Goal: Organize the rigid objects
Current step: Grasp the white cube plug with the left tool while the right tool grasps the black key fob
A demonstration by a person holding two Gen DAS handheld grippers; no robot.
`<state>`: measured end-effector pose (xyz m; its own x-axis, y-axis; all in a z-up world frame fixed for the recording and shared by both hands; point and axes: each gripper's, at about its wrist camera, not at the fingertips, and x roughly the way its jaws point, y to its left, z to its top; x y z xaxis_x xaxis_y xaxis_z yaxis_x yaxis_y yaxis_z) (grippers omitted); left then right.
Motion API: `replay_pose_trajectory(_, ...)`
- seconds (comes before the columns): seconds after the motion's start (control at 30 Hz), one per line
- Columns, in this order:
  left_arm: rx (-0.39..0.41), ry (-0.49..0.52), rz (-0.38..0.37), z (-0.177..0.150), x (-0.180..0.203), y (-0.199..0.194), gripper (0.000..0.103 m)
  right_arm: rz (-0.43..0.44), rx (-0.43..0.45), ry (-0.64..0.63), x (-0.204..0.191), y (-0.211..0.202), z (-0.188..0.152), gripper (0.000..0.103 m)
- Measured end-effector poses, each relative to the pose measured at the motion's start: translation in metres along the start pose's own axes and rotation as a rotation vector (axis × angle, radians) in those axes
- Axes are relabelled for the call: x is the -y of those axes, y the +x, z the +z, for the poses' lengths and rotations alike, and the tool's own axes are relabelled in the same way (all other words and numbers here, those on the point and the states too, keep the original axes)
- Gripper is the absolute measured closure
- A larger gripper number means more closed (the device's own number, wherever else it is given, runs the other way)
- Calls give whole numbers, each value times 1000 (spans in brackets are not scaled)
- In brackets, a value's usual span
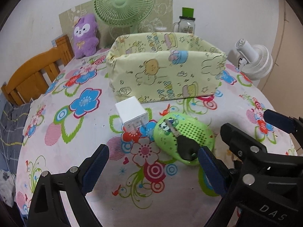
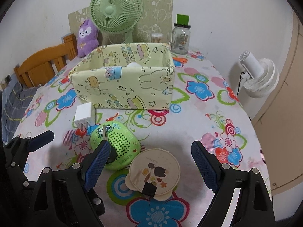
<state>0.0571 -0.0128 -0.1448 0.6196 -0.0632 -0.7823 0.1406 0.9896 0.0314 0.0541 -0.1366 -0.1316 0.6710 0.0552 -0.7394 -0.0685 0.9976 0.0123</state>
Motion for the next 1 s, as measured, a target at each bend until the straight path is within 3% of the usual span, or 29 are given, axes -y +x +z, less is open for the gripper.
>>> replay_pose_trajectory(0.73, -82, -13, 2, -18, -21, 28, 7, 61, -63, -81, -37, 36, -6, 14)
replay_pose_trajectory(0.83, -80, -11, -6, -20, -21, 28, 7, 78, -74, -74, -39, 40, -7, 20)
replay_pose_trajectory(1.0, -67, 9, 4, -21, -18, 27, 7, 103, -96, -72, -45, 46, -7, 37)
